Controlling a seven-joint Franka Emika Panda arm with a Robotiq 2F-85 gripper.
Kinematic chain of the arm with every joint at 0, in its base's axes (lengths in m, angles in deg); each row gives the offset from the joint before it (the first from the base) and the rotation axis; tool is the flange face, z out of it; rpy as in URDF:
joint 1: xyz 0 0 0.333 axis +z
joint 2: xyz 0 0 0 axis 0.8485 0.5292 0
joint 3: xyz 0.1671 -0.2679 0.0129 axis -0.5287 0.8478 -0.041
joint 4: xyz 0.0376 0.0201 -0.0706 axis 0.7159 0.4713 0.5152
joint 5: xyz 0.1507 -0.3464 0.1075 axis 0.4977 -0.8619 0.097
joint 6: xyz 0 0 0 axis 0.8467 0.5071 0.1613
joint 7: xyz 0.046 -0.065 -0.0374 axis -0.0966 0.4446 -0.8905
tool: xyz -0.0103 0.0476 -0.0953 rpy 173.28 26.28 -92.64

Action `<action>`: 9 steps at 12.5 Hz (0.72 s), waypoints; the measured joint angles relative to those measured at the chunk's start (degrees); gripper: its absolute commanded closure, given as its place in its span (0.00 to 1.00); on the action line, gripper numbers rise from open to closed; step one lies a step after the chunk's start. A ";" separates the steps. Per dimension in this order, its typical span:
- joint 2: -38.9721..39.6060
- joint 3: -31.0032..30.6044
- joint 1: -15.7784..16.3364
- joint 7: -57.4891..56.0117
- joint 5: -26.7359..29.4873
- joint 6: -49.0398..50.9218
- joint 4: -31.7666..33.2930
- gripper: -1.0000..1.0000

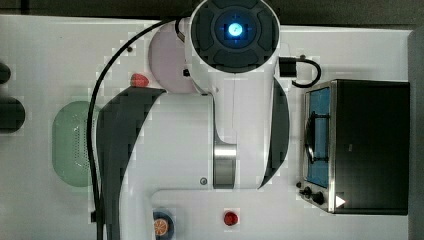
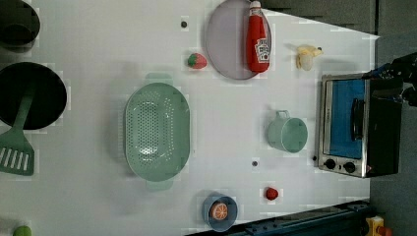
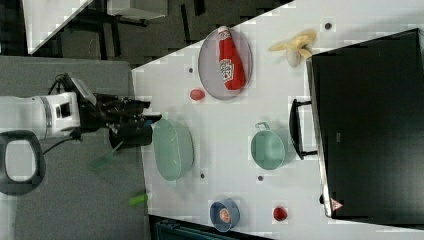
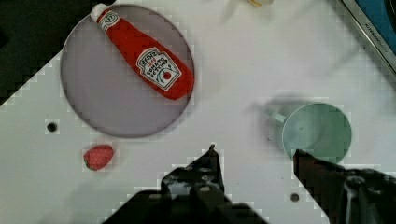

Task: Drag strainer left to right.

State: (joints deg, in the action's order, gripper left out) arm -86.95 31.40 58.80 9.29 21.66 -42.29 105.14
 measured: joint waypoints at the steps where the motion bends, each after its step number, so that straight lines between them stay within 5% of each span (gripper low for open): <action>1: -5.25 -0.09 -0.13 2.81 0.46 4.01 6.38 0.21; 3: -16.84 -0.09 -0.17 6.56 0.92 7.05 14.77 0.00; 6: -26.31 -1.15 0.22 10.05 0.84 6.78 15.11 0.00; 9: -24.09 -6.96 -0.25 13.44 2.08 0.69 12.09 0.00</action>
State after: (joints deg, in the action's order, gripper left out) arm -111.04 24.45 58.55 22.73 23.74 -41.60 117.23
